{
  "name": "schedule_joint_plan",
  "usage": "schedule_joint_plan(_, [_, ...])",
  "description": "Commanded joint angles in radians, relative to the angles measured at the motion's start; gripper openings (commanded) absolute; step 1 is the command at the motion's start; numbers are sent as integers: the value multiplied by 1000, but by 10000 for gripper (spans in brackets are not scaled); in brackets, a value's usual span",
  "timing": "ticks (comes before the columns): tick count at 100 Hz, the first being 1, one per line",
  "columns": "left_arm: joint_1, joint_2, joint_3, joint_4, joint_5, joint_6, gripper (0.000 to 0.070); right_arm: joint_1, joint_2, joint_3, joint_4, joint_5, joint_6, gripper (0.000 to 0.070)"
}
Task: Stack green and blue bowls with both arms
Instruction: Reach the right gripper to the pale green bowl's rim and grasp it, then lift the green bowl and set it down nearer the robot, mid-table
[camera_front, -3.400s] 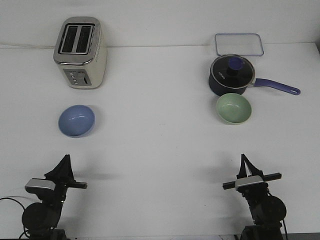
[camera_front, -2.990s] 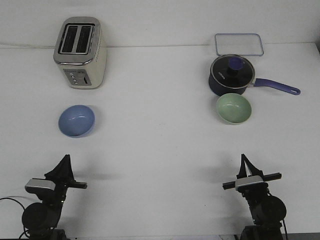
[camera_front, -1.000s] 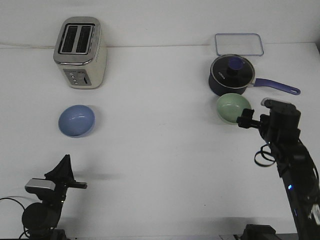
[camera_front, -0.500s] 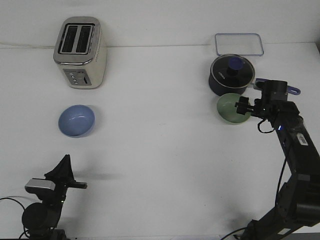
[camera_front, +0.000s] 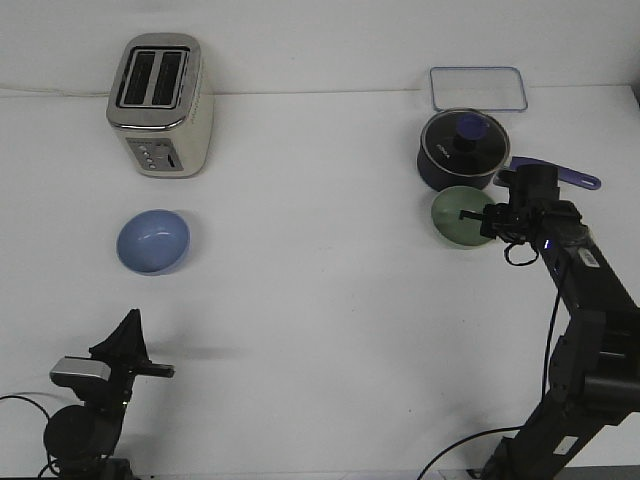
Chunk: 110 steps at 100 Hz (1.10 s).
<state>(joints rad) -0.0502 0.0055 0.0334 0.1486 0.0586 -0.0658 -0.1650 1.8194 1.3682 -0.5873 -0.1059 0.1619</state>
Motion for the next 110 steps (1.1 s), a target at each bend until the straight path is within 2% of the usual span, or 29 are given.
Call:
schedule_joint_plan(1, [-1,-1,-19,10,1,2,14,-3,-10,21,-15,0,-7,1])
schedule_joint_plan(11, [-1,-1,-19,10,1,2,14,-5,-69,21,-33,-15,-9,1])
schedule_joint_plan(43, [-1,-1,-19,10,1,2,14,39,-406,21,-122,-210,2,1])
schedule_joint_plan(58, [-1,-1,-19,10,1,1,14,168,-540,-13,-178,-208,4,1])
schedule_joint_plan(71, [-1,-1,-19,10,1,2,14,325,-625,-102,-166,-206,53,0])
schedule_joint_plan(89, [-1,-1,-19,10,1,1,14,538,-646,-251,-107,-144,121,1])
schedule_joint_plan(110, [-1,-1,-19,10,2,0,14,698,-592,-402,14,-122,192,1])
